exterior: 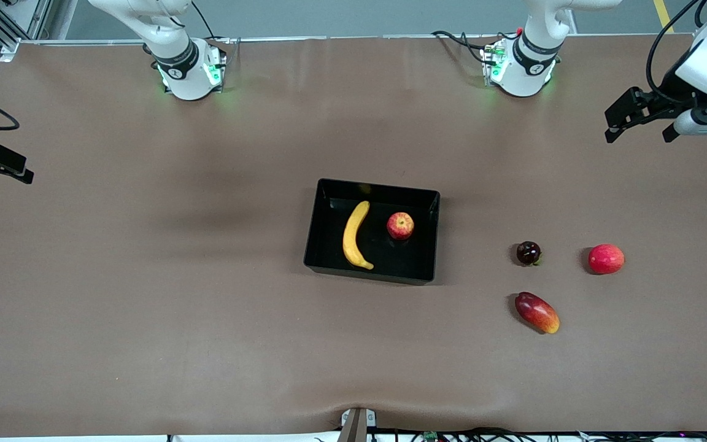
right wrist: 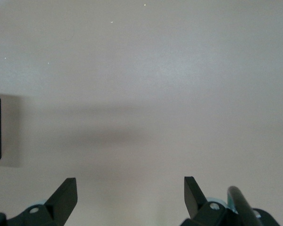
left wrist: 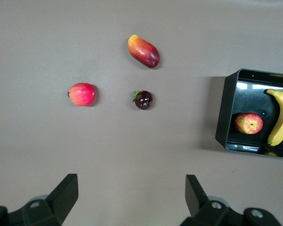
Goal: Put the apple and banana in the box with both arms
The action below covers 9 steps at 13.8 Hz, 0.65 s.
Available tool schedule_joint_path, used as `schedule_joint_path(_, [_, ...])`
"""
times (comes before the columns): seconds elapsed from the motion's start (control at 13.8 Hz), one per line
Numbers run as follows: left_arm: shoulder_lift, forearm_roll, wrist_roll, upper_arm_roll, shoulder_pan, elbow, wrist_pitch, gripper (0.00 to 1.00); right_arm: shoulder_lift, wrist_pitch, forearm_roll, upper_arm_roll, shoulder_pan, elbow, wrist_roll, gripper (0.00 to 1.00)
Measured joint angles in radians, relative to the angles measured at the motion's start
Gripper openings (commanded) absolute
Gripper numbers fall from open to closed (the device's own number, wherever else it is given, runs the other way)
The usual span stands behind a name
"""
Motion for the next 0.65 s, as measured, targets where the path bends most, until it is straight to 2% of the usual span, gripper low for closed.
schedule_joint_path(0.65, [0.000, 0.000, 0.078, 0.001, 0.031, 0.008, -0.041, 1.00, 0.000, 0.002, 0.000, 0.000, 0.000, 0.000, 0.000, 1.00])
